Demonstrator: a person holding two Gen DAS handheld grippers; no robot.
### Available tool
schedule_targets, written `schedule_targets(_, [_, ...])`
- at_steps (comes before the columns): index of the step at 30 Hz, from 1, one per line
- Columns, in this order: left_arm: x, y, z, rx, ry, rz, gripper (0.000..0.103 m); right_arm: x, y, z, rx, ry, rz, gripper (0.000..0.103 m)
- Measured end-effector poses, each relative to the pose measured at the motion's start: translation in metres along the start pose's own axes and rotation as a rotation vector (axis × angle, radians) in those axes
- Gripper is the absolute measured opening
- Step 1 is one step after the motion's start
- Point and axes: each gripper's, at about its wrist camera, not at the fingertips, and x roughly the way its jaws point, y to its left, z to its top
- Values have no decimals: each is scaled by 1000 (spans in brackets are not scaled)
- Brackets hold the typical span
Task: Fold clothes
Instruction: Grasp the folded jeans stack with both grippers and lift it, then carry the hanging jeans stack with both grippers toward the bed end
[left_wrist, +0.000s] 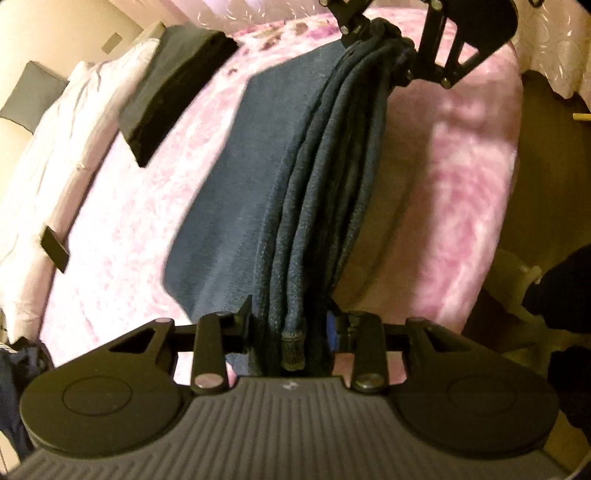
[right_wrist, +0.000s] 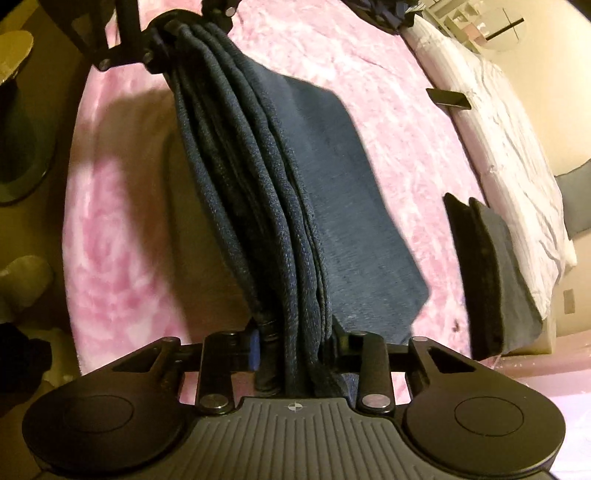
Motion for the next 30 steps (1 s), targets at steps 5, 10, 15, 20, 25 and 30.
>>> schedule_targets(5, [-37, 16, 6, 17, -23, 5, 31, -48, -17, 14, 25, 5, 11, 30])
schedule_targets(10, [-64, 21, 7, 44, -31, -3, 31, -75, -16, 21, 12, 20, 37, 29])
schedule_targets(15, [-89, 27, 6, 45, -37, -5, 30, -103, -20, 33, 47, 43, 72, 29])
schedule_targets(20, [-112, 33, 4, 46, -45, -7, 30, -129, -16, 44, 56, 53, 75, 29])
schedule_targets(25, [-129, 30, 0, 52, -55, -2, 30, -148, -7, 51, 67, 60, 64, 29])
schedule_targets(30, [-141, 25, -6, 43, -55, 1, 30, -161, 3, 55, 68, 64, 64, 29])
